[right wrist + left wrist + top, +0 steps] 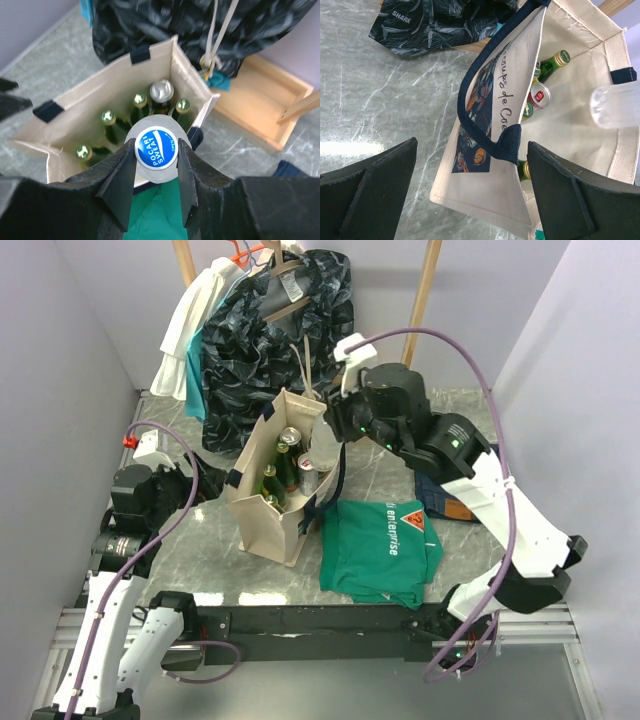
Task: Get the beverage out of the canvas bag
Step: Take out the drink from the canvas bag, then place the drink at the center of the board.
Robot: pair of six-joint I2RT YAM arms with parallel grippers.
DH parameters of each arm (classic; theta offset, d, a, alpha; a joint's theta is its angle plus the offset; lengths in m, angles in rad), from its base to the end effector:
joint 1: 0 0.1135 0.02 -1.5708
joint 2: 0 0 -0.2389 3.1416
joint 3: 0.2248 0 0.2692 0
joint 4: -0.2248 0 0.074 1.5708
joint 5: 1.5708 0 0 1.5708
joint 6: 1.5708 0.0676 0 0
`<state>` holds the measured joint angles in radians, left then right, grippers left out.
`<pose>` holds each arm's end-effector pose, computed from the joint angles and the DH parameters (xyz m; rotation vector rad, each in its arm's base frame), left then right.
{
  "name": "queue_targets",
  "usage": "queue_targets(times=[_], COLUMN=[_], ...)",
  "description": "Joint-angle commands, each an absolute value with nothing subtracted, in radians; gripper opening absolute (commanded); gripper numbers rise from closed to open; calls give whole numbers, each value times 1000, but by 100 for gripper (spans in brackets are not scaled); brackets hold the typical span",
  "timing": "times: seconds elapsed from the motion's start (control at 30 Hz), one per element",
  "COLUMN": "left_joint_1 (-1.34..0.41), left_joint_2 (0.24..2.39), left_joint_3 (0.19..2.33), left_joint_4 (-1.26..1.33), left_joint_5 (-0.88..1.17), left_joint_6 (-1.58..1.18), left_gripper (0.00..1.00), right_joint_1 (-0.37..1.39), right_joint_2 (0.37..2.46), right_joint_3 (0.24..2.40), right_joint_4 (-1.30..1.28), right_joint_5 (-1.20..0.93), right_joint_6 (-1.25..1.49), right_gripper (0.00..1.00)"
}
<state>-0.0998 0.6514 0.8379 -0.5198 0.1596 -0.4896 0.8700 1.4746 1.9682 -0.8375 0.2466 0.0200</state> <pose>0.2076 -0.0316 0.3199 -0.2666 1.9196 -0.5482 0.2261 0.2424 0.4814 -0.6369 1.8121 0.3659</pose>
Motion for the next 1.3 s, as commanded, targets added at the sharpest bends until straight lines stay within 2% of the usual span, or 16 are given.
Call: queue_targets(times=[0.0, 0.47, 0.7, 0.97, 1.27], left_joint_1=[-103, -103, -103, -103, -103], left_joint_2=[638, 627, 644, 614, 618], left_joint_3=[880, 884, 891, 902, 885], left_joint_4=[-488, -492, -503, -520, -497], left_joint_5=[147, 135, 143, 104, 149], left_joint_6=[-495, -494, -497, -502, -522], left_gripper=[96, 96, 96, 96, 97], right_joint_1=[870, 868, 842, 600, 476], right_joint_2=[1359, 1259, 1259, 1243, 1305], right_joint_3=[1965, 1858, 1816, 1726, 1709], right_joint_4=[-568, -425, -391, -396, -423], right_joint_5=[316, 413, 543, 388, 298], right_joint_6=[-26, -109, -137, -8, 35], right_gripper=[0, 0, 0, 0, 0])
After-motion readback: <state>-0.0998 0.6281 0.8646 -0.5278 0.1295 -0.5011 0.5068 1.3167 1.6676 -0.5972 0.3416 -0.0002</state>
